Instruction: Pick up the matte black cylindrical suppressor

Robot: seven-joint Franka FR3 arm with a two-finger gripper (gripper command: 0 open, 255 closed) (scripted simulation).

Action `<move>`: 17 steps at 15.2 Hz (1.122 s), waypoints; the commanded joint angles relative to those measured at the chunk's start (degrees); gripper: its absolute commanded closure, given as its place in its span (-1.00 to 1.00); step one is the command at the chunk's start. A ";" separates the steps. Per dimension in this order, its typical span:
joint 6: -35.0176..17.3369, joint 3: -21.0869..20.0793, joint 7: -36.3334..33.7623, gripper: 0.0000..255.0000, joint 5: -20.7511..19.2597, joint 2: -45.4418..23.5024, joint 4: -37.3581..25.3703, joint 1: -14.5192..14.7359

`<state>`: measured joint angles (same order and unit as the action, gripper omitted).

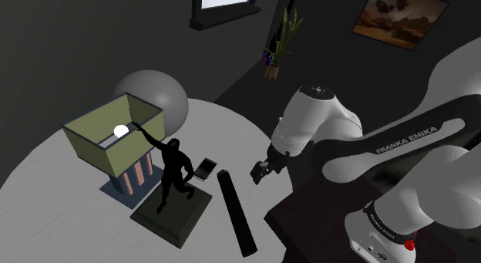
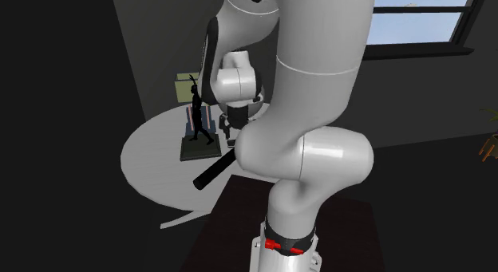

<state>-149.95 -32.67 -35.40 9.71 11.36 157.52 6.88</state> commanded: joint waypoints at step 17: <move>-16.72 14.73 -46.06 -1.00 -46.37 -37.29 -15.48 15.36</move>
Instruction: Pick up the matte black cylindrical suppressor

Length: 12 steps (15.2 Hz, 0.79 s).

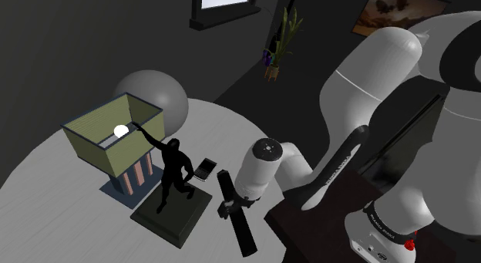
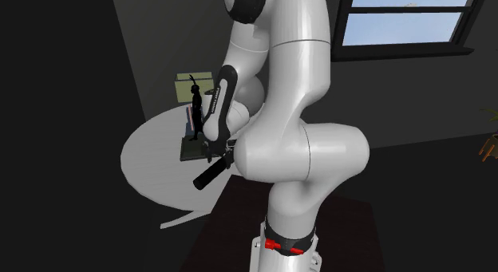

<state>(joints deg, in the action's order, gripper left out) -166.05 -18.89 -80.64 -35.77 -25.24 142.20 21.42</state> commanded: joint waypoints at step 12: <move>-1.55 2.55 -1.89 1.00 -2.16 -2.11 -0.82 2.17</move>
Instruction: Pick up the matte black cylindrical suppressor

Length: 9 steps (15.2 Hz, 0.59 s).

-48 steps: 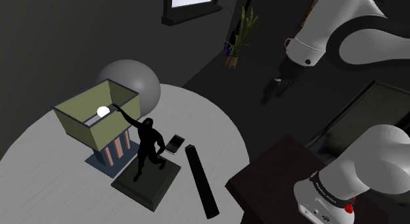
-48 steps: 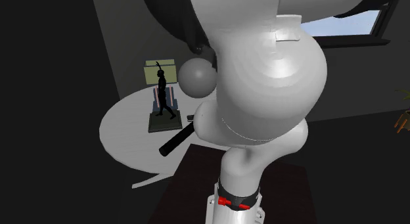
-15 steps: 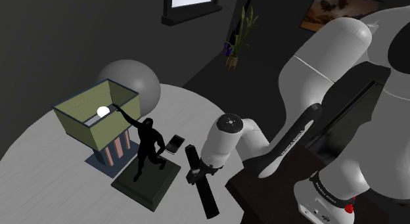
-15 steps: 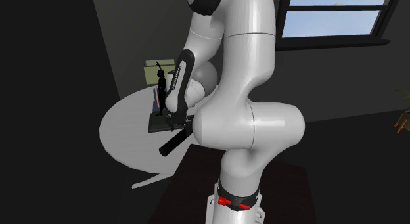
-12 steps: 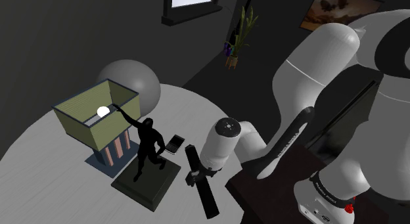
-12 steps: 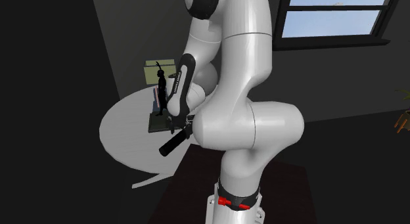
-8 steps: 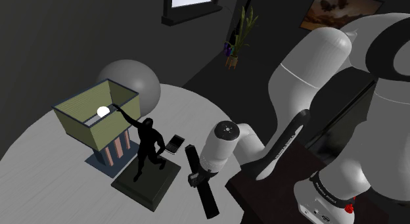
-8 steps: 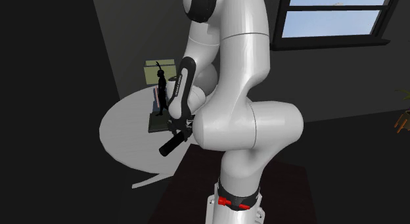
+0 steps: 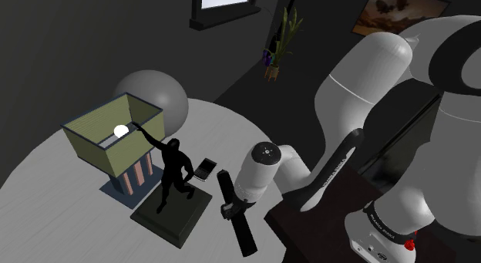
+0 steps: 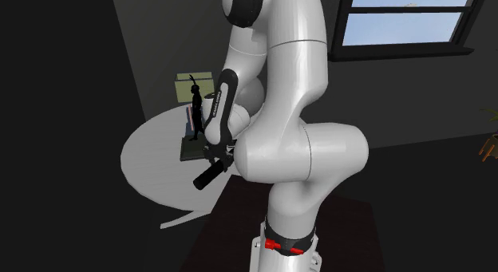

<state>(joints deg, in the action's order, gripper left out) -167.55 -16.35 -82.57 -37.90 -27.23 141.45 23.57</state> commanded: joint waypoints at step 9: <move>4.65 -8.31 6.14 1.00 7.47 6.94 2.75 -6.79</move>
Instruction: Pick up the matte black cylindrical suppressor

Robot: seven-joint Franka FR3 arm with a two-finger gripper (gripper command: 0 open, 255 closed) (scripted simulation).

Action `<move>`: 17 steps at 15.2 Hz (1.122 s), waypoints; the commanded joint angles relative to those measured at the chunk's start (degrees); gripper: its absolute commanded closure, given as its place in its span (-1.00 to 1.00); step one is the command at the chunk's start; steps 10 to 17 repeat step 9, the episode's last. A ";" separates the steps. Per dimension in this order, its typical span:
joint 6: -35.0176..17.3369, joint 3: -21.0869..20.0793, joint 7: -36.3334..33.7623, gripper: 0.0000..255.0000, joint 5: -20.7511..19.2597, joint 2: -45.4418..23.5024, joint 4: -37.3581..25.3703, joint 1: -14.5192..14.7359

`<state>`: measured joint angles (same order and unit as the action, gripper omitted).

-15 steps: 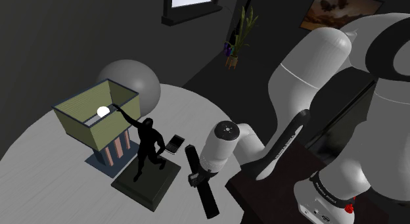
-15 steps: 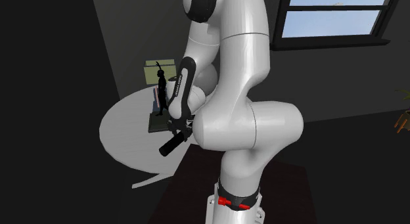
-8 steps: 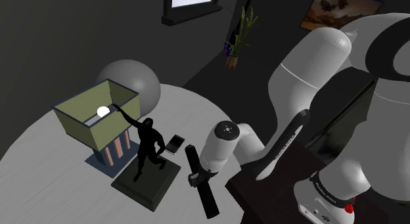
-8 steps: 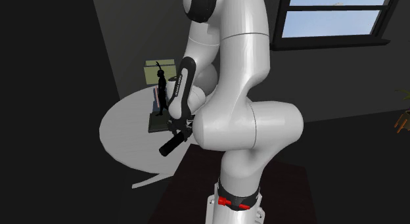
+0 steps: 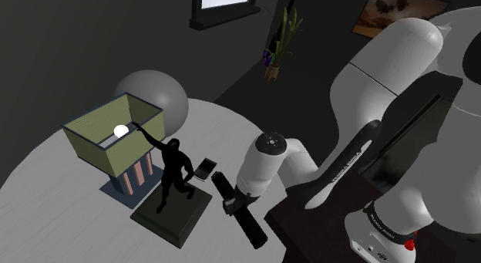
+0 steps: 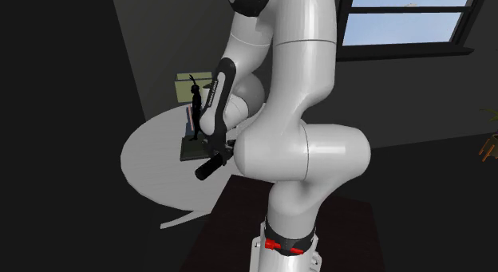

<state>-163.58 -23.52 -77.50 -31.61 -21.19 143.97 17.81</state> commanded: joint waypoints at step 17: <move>4.93 -8.64 7.91 1.00 10.26 7.42 1.95 -6.72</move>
